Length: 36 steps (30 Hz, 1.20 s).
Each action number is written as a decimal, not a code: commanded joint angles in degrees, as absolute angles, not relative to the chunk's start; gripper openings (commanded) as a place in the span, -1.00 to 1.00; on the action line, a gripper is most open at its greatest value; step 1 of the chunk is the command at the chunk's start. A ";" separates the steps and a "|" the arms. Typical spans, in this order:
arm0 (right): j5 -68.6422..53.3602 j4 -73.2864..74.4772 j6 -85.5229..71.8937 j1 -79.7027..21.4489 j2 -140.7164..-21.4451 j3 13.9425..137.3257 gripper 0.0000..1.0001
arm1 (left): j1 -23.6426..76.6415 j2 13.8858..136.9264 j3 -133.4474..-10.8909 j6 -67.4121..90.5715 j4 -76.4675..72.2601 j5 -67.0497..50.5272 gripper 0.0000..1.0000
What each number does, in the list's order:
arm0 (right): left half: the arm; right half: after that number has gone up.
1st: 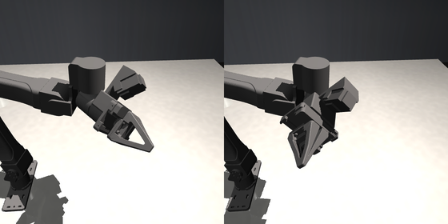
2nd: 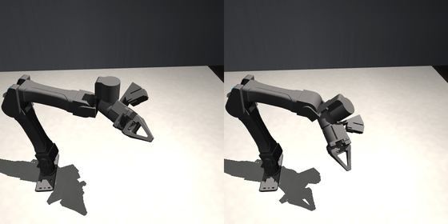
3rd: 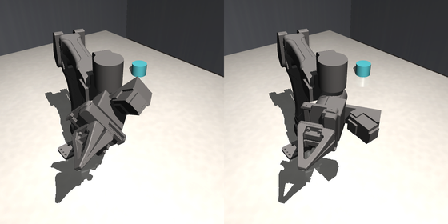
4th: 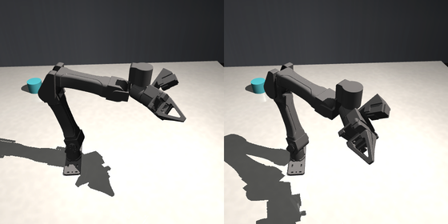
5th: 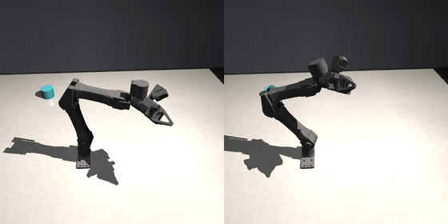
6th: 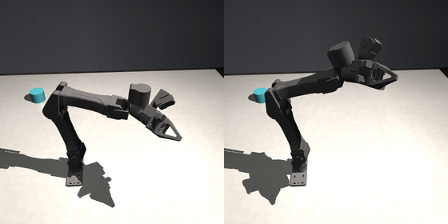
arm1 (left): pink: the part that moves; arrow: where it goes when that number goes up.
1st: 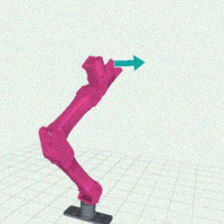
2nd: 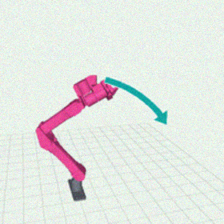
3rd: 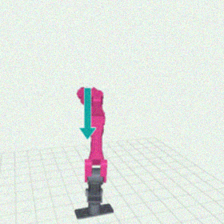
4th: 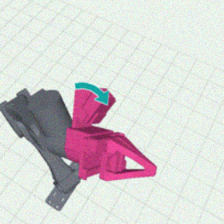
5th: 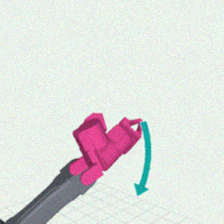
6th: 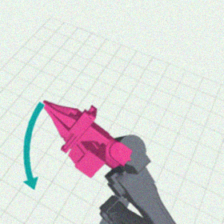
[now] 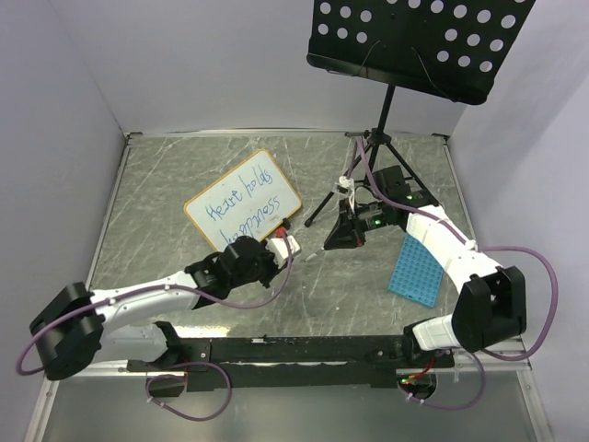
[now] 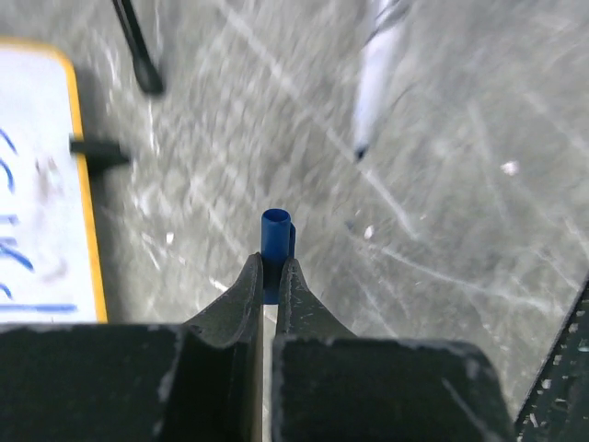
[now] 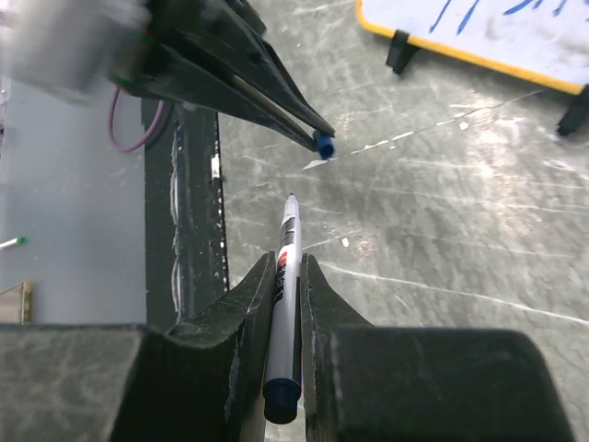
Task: Write a sentence on the whiteboard
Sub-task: Pick up the pen cap from the center of the board, then insert the whiteboard marker without the cap into the pen cap.
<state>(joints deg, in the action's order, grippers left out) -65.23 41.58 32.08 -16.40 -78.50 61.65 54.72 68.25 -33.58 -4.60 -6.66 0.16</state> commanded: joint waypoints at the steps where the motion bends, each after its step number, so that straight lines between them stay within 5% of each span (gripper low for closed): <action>1: -65.22 41.40 32.96 -17.84 -79.28 64.16 -1.00 | 55.02 64.60 -32.52 -11.25 -13.10 -6.05 -0.98; 36: -64.69 39.90 31.38 -18.90 -78.84 63.90 -1.00 | 55.63 69.43 -35.68 -10.02 -13.10 -11.07 -0.98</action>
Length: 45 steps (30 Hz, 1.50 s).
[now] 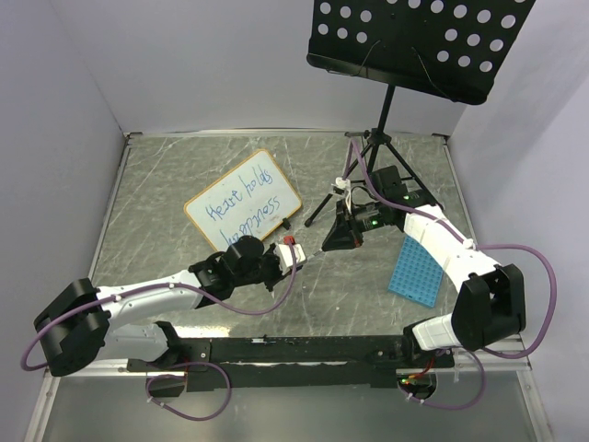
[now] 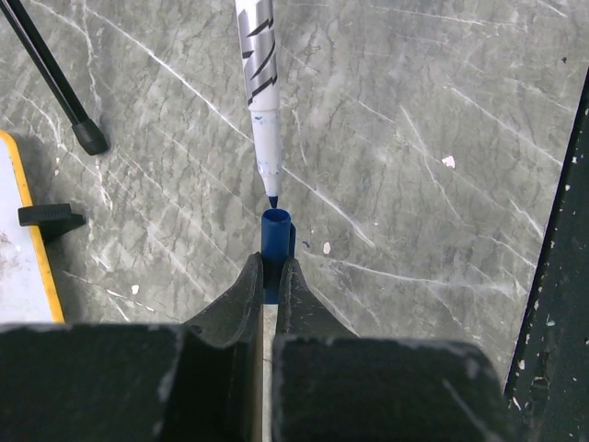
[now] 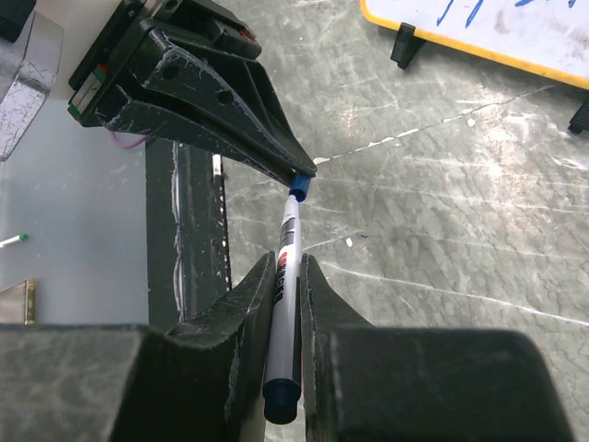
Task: Write a sentence on the whiteboard
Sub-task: Insert the whiteboard marker without the cap into the pen cap.
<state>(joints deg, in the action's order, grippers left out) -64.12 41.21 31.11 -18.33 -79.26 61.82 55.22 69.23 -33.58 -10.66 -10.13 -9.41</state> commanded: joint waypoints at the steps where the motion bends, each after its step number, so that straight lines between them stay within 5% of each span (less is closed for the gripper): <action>1: -64.60 39.90 31.38 -18.90 -78.84 63.90 -1.00 | 55.55 69.43 -35.68 -10.02 -13.10 -10.99 -0.98; 45: -64.60 40.78 32.25 -19.34 -77.96 64.42 -1.00 | 55.20 69.52 -34.28 -5.19 -13.10 -10.81 -0.98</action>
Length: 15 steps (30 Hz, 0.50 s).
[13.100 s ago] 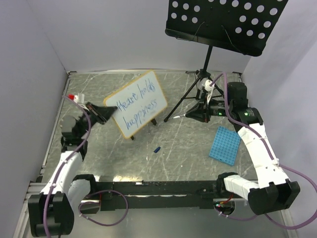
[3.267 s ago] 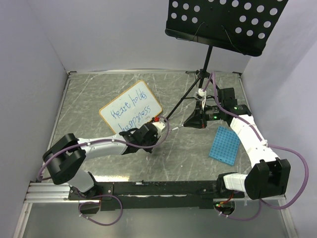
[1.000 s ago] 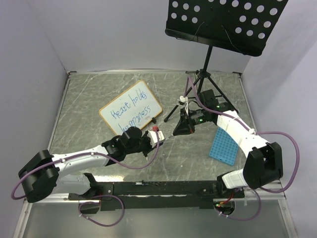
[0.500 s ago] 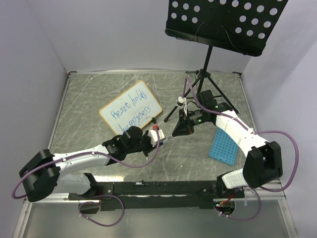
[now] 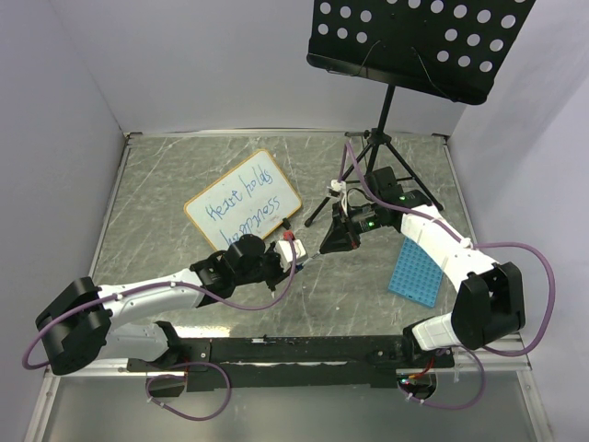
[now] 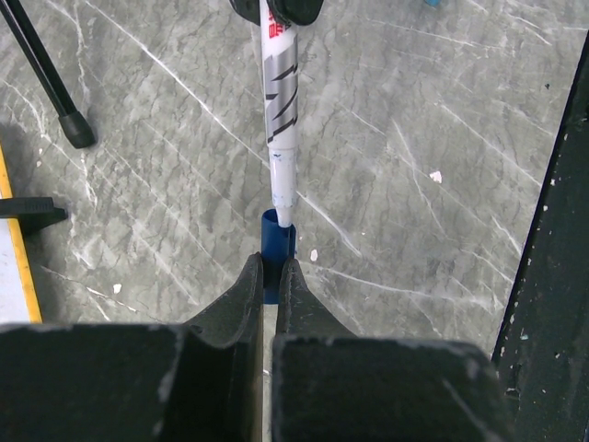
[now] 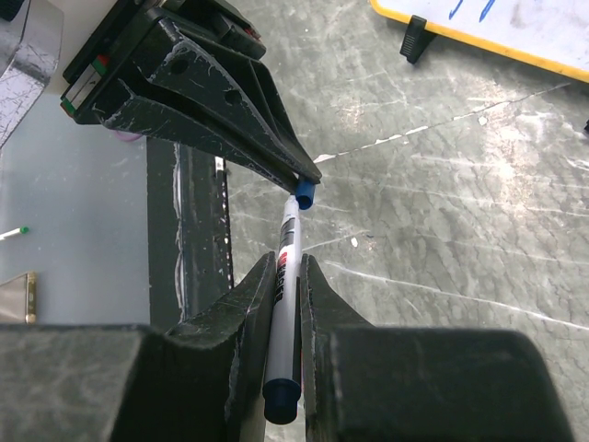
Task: Write a sentence on the whiteboard
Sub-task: Insert the whiteboard marker without the cap into the pen cap.
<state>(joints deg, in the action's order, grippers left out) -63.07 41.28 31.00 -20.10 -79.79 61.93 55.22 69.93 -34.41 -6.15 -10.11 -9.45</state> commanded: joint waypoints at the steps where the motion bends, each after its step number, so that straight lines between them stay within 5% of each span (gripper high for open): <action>1: -64.51 40.78 32.26 -19.07 -77.96 64.34 -1.00 | 55.11 69.09 -34.10 -5.01 -13.18 -10.64 -0.98; 15: -63.55 41.04 32.52 -18.98 -78.22 64.60 -1.00 | 54.58 68.55 -33.66 -4.75 -12.75 -10.72 -0.98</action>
